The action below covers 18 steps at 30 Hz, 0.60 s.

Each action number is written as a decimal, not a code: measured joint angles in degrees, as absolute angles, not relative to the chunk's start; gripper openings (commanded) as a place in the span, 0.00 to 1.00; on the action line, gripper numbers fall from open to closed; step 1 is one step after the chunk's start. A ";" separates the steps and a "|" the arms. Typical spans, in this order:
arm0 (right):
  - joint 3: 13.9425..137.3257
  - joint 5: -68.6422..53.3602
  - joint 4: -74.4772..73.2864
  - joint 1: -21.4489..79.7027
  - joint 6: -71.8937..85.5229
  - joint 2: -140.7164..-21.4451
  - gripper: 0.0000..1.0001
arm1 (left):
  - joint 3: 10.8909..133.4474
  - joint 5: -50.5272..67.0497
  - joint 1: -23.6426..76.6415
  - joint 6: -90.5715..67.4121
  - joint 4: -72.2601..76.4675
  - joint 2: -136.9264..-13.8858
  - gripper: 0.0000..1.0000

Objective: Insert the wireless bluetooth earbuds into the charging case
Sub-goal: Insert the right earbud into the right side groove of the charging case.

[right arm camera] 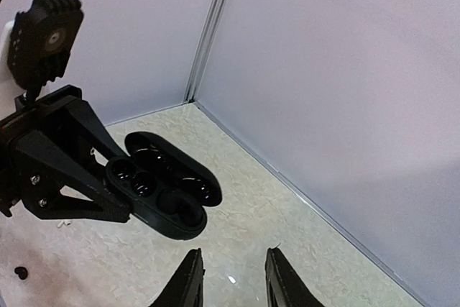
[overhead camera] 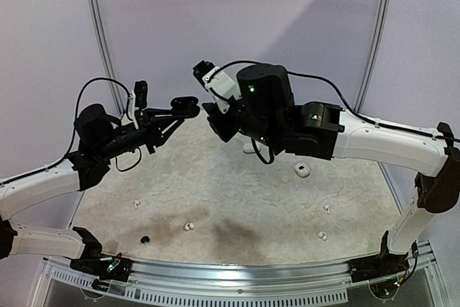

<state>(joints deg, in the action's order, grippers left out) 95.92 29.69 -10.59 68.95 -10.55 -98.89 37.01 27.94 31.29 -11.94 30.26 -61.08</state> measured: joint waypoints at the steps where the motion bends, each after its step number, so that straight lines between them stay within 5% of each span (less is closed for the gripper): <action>1: 95.92 28.64 -10.55 68.47 -9.87 -98.59 0.24 | 37.01 28.12 31.29 -11.53 30.15 -60.82 0.00; 18: 98.85 14.39 -11.62 67.18 -4.54 -100.38 0.11 | 36.99 32.56 31.88 -0.19 27.55 -58.48 0.00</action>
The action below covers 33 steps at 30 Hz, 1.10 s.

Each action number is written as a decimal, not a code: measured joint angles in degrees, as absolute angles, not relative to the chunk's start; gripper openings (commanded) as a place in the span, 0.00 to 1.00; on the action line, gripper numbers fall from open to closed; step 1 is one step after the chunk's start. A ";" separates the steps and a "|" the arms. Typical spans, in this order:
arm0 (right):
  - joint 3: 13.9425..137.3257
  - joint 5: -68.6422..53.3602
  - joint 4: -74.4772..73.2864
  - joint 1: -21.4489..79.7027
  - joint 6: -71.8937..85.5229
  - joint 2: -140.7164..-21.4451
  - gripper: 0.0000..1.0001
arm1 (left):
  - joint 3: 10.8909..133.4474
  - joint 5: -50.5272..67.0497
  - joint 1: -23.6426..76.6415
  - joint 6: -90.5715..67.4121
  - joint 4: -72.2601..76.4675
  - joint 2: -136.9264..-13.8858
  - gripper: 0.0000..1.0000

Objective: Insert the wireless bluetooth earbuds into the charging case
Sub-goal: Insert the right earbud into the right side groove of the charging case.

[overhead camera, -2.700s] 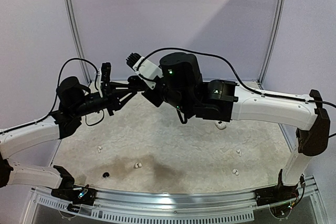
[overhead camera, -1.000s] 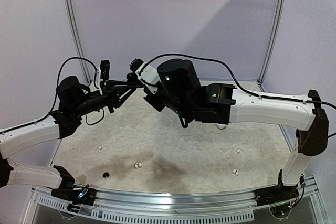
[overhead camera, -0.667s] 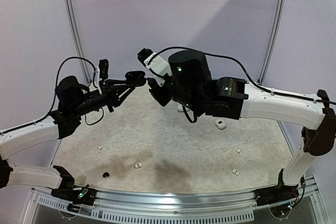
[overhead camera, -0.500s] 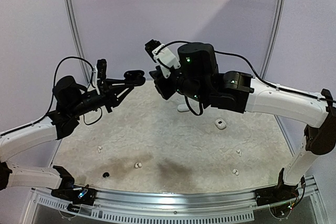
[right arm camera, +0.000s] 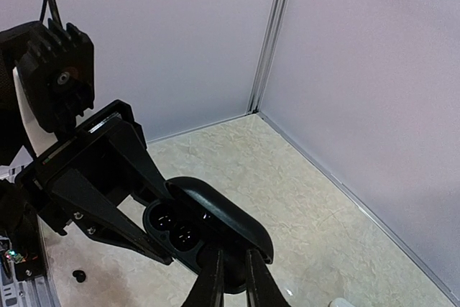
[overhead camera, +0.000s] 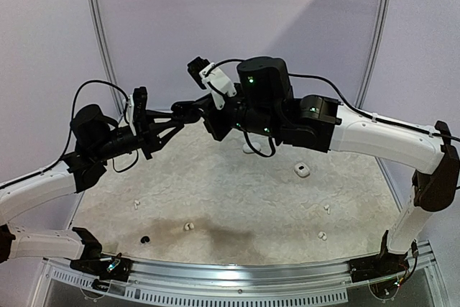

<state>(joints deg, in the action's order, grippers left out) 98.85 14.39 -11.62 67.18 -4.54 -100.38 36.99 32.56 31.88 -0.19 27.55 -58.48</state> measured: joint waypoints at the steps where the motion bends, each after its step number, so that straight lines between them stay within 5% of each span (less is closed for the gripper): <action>1: 98.85 14.31 -11.64 67.18 -4.54 -100.38 0.10 | 36.99 32.60 31.88 -0.19 27.53 -58.48 0.00; 21: 99.92 14.24 -13.06 67.18 -4.78 -102.50 0.04 | 36.91 32.53 31.90 -1.39 26.13 -58.59 0.00; 33: 102.15 13.89 -13.54 67.09 -4.38 -102.59 0.18 | 36.91 30.37 31.90 -4.80 25.74 -58.92 0.00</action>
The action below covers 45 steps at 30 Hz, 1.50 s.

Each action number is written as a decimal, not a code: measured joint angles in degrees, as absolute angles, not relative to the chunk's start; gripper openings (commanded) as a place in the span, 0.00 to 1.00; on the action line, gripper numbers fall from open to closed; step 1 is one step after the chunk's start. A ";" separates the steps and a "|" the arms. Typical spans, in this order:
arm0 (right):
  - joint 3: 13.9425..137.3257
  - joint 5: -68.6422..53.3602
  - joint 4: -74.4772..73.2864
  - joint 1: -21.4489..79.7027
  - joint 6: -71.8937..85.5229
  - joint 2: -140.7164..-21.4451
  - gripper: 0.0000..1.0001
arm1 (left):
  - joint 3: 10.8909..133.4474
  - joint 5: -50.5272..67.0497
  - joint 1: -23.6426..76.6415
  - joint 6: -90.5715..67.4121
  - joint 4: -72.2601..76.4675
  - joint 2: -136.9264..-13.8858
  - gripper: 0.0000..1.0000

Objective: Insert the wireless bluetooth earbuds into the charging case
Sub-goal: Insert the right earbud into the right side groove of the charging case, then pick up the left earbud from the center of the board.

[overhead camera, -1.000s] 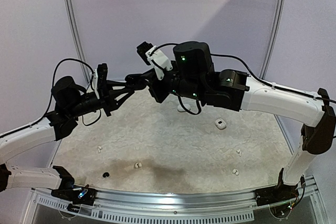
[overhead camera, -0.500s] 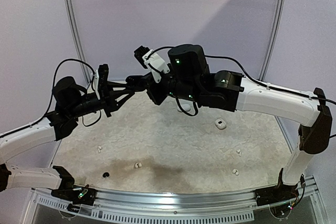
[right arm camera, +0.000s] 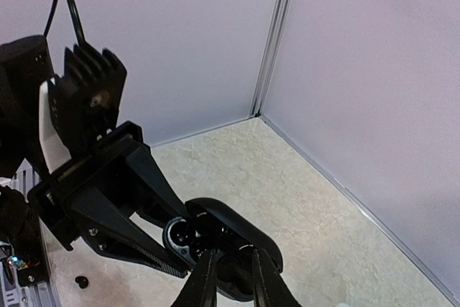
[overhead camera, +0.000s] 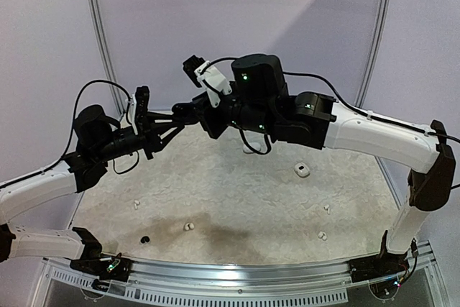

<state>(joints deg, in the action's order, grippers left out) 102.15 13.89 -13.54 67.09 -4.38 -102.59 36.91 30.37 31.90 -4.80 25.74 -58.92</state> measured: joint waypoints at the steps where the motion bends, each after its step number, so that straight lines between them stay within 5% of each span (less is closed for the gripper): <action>1: 102.45 13.89 -13.02 67.07 -4.32 -102.59 0.18 | 36.91 30.13 31.90 -5.30 25.71 -58.92 0.00; 15: 102.72 15.03 -10.31 66.19 0.08 -98.72 0.29 | 36.93 23.22 29.98 -11.57 21.47 -58.39 0.00; 20: 104.55 17.50 -16.84 65.49 7.14 -100.27 0.44 | 36.91 19.49 25.56 -14.06 20.64 -55.44 0.00; 28: 118.74 14.22 -26.98 66.22 15.90 -117.62 0.65 | 36.45 12.91 18.17 -15.18 14.52 -45.34 0.00; 37: 122.50 8.95 -27.86 74.24 16.38 -136.00 0.71 | 33.56 8.49 13.80 -13.67 -1.10 -31.86 0.00; 45: 127.22 2.96 -23.44 80.79 9.19 -145.47 0.72 | 33.10 9.04 13.69 -13.32 -4.60 -32.93 0.00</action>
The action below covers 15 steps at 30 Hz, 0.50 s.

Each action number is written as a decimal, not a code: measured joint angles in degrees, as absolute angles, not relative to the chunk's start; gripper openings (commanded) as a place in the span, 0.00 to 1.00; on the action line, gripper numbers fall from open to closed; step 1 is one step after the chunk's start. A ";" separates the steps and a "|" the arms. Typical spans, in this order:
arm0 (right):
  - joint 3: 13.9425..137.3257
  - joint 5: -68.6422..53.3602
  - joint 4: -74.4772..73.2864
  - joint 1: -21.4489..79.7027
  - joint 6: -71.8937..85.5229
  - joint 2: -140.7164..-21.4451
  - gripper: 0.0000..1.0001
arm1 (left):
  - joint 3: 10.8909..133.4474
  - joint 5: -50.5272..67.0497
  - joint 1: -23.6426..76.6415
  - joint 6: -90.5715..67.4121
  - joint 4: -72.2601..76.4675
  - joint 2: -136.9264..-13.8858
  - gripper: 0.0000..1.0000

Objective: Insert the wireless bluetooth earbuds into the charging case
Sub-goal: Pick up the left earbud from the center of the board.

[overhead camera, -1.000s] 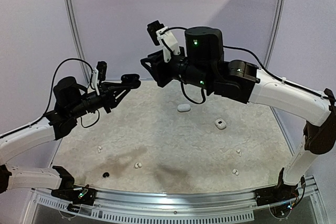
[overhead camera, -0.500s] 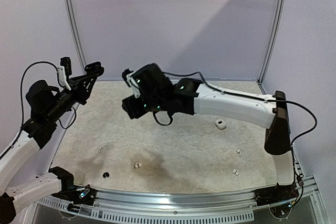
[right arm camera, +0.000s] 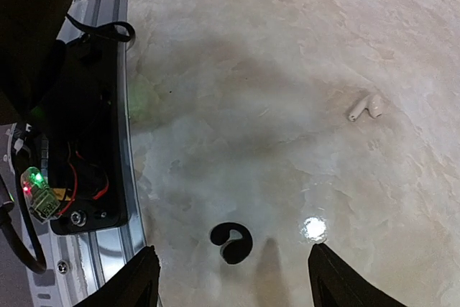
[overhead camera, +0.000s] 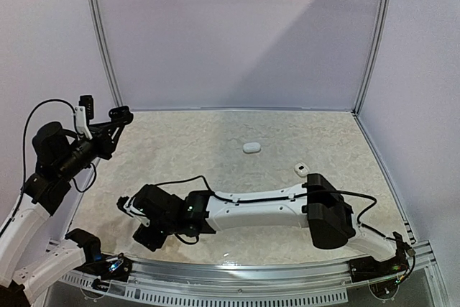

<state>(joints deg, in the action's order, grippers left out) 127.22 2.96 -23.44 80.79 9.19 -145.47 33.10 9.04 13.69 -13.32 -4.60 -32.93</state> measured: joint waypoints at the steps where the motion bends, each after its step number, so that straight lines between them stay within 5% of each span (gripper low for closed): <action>1: 127.26 1.93 -22.87 80.90 8.54 -146.15 0.72 | 33.06 9.43 13.67 -13.28 -4.58 -33.34 0.00; 9: 127.87 -0.34 -20.03 80.16 7.88 -151.13 0.69 | 31.97 11.33 13.61 -12.86 -3.66 -34.24 0.00; 15: 127.90 -0.34 -19.25 80.07 7.42 -151.81 0.50 | 31.75 11.55 13.61 -12.67 -3.64 -34.13 0.00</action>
